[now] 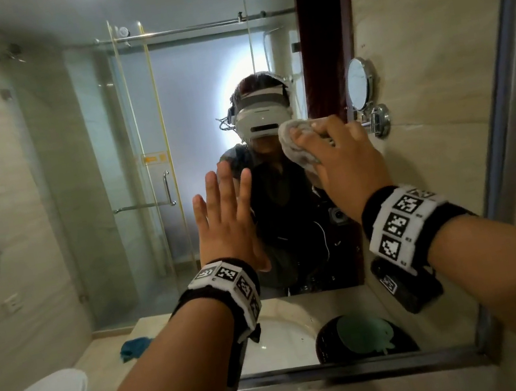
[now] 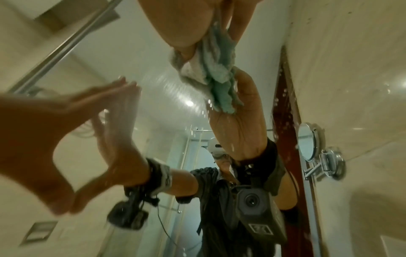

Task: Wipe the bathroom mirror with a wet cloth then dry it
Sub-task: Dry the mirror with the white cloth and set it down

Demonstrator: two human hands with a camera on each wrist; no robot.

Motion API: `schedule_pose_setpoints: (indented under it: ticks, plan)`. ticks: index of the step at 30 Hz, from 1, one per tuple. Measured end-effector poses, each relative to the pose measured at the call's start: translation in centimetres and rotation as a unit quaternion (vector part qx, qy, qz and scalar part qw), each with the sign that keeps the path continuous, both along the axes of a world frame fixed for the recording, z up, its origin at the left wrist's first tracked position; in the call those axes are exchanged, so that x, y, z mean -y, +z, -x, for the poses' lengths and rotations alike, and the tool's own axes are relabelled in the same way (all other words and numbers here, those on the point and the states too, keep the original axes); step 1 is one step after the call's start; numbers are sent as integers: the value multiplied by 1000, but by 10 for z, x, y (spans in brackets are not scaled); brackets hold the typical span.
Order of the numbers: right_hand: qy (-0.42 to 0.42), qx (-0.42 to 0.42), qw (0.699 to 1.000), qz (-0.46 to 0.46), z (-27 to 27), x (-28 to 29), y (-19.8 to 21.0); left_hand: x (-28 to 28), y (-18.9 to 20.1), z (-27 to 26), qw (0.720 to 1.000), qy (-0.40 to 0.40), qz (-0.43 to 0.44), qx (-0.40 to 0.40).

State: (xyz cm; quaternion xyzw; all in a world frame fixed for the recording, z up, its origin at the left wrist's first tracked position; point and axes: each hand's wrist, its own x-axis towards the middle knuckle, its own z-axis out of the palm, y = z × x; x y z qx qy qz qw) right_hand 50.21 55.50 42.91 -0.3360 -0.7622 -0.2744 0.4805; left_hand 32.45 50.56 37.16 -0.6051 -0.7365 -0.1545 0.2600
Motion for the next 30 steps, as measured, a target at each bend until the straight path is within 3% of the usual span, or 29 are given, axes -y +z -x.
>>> schedule_pose_setpoints:
  ticks: [8,12,14,19,21,30]
  plan:
    - [29,160,986,-48,-9,-19,-114,-4,-7,2,1000,-12,-8,10]
    - [42,225,973,-25,-18,-10,-123,-1,-16,0,1000,-19,-12,21]
    - [48,208,977,-5,-18,-8,-107,0,-21,1,999,-30,-18,25]
    - [33,5,998,54,-2,7,-42,1,-41,7,997,-62,-34,38]
    - [14,2,999,38,7,9,-42,1,-50,9,996,-69,-42,36]
    - [21,208,978,11,2,8,-172,-1,-77,11,998,-54,-42,17]
